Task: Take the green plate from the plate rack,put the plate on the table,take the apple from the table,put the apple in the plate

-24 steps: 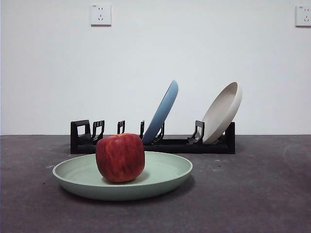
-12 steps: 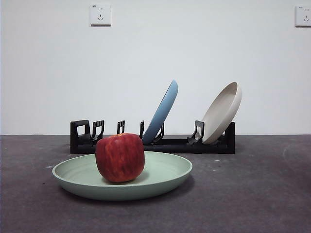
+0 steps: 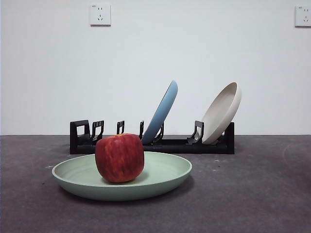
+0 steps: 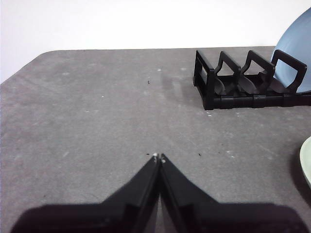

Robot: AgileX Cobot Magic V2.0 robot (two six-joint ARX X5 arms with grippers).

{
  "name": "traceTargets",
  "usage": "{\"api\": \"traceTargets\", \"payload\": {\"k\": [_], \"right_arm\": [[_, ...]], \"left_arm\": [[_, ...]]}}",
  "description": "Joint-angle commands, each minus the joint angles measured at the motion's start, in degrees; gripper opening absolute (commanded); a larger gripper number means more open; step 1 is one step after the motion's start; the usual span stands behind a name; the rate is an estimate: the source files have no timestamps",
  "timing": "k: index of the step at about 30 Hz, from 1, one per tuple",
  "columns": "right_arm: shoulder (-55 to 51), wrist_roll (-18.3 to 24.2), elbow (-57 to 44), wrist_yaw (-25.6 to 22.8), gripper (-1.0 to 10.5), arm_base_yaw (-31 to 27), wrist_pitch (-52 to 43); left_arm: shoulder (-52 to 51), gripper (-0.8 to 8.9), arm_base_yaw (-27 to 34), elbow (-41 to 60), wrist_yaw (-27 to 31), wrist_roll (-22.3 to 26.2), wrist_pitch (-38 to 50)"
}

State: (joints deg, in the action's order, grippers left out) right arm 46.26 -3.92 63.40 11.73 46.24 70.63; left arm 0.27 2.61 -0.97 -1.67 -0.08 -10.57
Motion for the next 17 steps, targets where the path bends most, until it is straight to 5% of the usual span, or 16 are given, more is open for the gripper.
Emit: {"api": "traceTargets", "payload": {"k": [1, 11, 17], "right_arm": [[-3.93, 4.68, -0.35, 0.5, 0.0, -6.1, -3.13], [-20.63, 6.43, -11.17, 1.79, 0.0, -38.07, -27.91], [-32.06, 6.01, -30.82, 1.84, 0.0, -43.85, -45.92]], "left_arm": [[-0.09, -0.03, 0.22, 0.76, 0.07, -0.35, 0.15], [-0.09, -0.03, 0.22, 0.76, 0.04, -0.35, 0.17], [-0.09, -0.03, 0.22, 0.76, 0.04, -0.35, 0.17]]}}
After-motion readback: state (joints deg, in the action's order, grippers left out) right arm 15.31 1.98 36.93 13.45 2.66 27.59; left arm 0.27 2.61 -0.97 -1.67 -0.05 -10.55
